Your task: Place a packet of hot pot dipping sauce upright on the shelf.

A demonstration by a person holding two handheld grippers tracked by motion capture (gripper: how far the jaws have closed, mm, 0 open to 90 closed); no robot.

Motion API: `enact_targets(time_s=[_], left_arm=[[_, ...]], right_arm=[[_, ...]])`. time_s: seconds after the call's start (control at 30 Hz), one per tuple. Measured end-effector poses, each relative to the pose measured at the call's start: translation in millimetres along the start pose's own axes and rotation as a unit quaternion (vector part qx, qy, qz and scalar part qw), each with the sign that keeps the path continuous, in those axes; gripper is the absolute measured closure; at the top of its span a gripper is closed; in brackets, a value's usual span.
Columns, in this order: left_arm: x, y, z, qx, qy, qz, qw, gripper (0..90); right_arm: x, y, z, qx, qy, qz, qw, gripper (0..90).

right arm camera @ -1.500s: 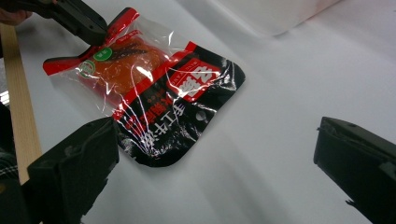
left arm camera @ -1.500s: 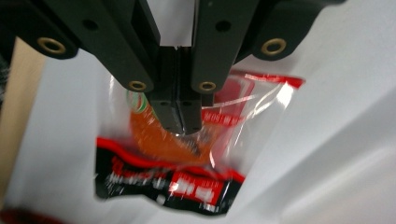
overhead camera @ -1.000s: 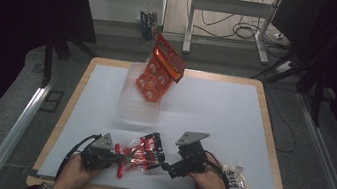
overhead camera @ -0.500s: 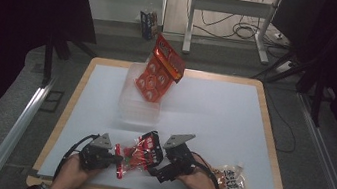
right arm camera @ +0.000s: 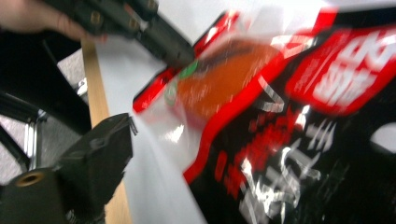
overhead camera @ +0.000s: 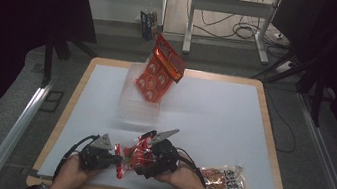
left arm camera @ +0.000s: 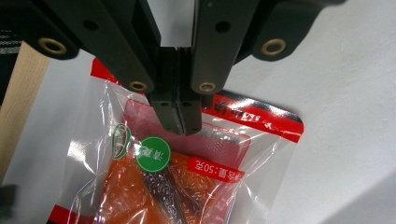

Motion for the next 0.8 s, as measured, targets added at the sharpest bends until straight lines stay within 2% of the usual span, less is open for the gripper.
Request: enact_targets(time_s=[0.07,0.13,0.17,0.23,0.27,0.33,0.37,0.4,0.43,0.47,0.5,0.53,0.57,0.6,0.63,0.67,0.7,0.73,0.77,0.8], left_arm=[[-0.5,0.7,0.5,0.004,0.004,0.000,1.0000,89.8],[-0.2,0.5,0.2,0.006,0.005,-0.002,1.0000,89.7],[0.5,-0.3,-0.8,0.004,0.004,-0.005,1.0000,89.6],[0.5,-0.3,-0.9,0.008,0.006,-0.007,0.9999,89.5],[0.5,-0.3,-0.9,0.008,0.006,-0.007,0.9999,89.4],[0.8,-0.1,-1.0,0.009,0.008,-0.008,0.9999,89.3],[1.5,0.0,-1.4,0.010,0.011,-0.007,0.9999,88.2],[1.5,0.0,-1.4,0.010,0.011,-0.007,0.9999,86.5],[3.8,-1.9,-2.8,0.009,0.012,-0.003,0.9999,83.3],[3.8,-1.9,-2.8,0.009,0.012,-0.003,0.9999,80.4],[6.9,-2.9,-2.6,0.012,0.022,-0.010,0.9996,76.6],[6.9,-2.9,-2.6,0.012,0.022,-0.010,0.9996,74.7],[10.8,-2.8,-0.5,0.016,0.038,-0.011,0.9991,71.7],[10.8,-2.8,-0.5,0.016,0.038,-0.011,0.9991,67.7],[13.9,-3.7,2.8,0.010,0.057,0.002,0.9983,60.9],[13.9,-3.7,2.8,0.010,0.057,0.002,0.9983,56.1],[16.3,-5.7,5.3,0.001,0.067,0.024,0.9974,51.4],[16.3,-5.7,5.3,0.001,0.067,0.024,0.9974,47.7],[17.4,-6.9,6.4,0.001,0.072,0.033,0.9968,47.7],[17.9,-7.7,6.7,0.002,0.075,0.035,0.9966,42.8]], right_arm=[[0.4,0.7,7.7,-0.009,0.015,0.004,0.9998,19.4],[-0.4,1.2,15.7,-0.028,0.026,0.022,0.9990,26.5],[-3.5,1.9,19.1,-0.038,0.025,0.025,0.9987,32.1],[-10.2,0.6,19.6,-0.040,0.015,0.037,0.9984,40.4],[-10.2,0.6,19.6,-0.040,0.015,0.037,0.9984,40.4],[-13.7,0.4,21.5,-0.049,0.018,0.034,0.9981,48.9],[-13.9,0.7,23.5,-0.060,0.017,0.042,0.9972,55.9],[-13.9,0.7,23.5,-0.060,0.017,0.042,0.9972,55.9],[-13.6,0.3,24.2,-0.071,0.018,0.050,0.9961,60.2],[-13.6,0.3,24.2,-0.071,0.018,0.050,0.9961,60.2],[-13.1,0.4,24.4,-0.076,0.016,0.059,0.9953,63.3],[-13.1,0.4,24.4,-0.076,0.016,0.059,0.9953,63.3],[-11.6,0.5,25.7,-0.076,0.018,0.066,0.9947,66.0],[-11.6,0.5,25.7,-0.076,0.018,0.066,0.9947,66.0],[-8.6,0.5,27.7,-0.071,0.020,0.063,0.9952,67.7],[-8.6,0.5,27.7,-0.071,0.020,0.063,0.9952,67.7],[-4.0,1.1,30.1,-0.056,0.023,0.053,0.9967,68.6],[-4.0,1.1,30.1,-0.056,0.023,0.053,0.9967,68.6],[-1.4,1.5,31.2,-0.050,0.024,0.047,0.9974,68.9],[2.1,2.1,32.3,-0.043,0.025,0.040,0.9980,69.1]])
Point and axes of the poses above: each handheld gripper's, and its own axes: x roughly backward along the jaws, z roughly out of its top, y roughly to its right, the point moved 9 cm from there along -x, roughly forward along the jaws
